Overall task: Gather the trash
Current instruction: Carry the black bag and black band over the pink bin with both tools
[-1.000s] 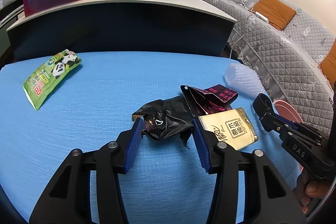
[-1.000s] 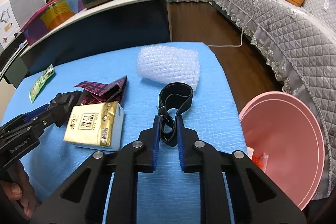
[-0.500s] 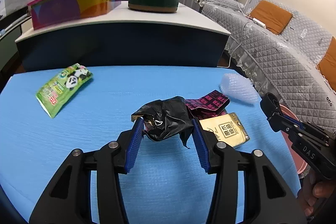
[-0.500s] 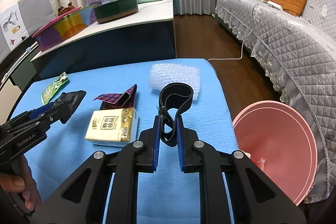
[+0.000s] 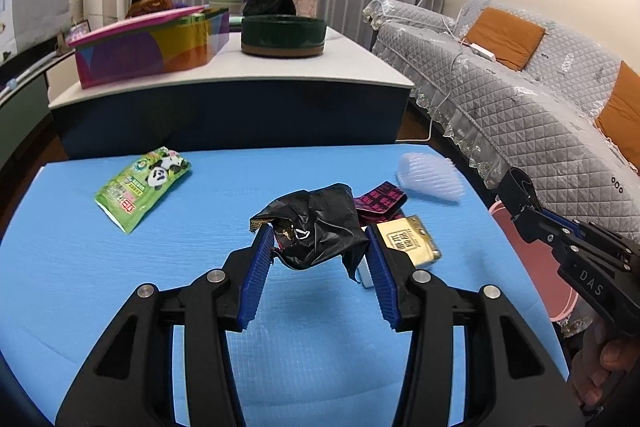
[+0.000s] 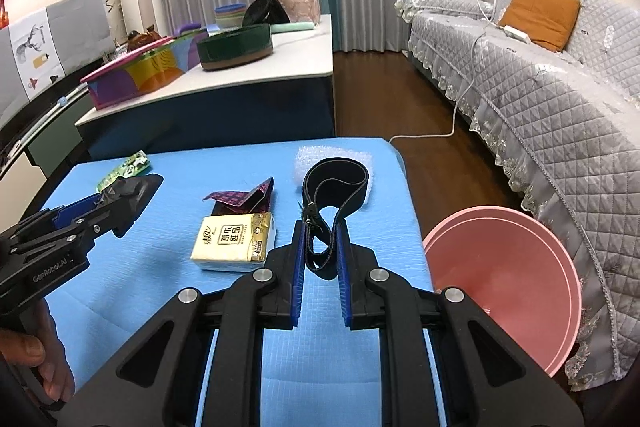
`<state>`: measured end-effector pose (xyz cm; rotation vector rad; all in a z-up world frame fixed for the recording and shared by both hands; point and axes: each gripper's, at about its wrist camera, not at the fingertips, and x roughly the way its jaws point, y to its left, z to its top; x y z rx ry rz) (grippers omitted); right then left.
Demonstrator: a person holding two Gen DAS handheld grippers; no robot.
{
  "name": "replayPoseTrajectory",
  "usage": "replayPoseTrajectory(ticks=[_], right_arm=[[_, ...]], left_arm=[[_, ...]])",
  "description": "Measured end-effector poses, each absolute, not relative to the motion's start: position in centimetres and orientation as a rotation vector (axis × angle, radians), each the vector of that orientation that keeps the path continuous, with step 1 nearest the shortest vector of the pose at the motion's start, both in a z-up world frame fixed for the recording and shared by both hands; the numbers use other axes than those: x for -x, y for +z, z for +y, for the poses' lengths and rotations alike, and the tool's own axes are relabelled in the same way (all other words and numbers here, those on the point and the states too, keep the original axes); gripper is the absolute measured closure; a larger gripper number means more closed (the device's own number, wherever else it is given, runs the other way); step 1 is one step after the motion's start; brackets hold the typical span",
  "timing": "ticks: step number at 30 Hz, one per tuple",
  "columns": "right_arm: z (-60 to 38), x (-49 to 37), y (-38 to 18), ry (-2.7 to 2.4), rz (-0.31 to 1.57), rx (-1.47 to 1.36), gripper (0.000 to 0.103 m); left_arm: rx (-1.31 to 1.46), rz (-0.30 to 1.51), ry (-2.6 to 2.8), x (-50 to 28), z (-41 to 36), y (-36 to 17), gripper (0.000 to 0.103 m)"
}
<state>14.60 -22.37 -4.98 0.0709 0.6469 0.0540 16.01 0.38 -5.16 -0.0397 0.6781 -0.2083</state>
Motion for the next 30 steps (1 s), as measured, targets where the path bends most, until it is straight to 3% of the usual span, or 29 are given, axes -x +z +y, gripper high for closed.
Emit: replayPoseTrajectory(ticks=[30], right_arm=[[-30.2,-11.0,-3.2,-0.036,0.585,-0.157,0.088]], left_arm=[[-0.023,0.667,-0.335,-14.2,-8.8,-4.6,0.057]])
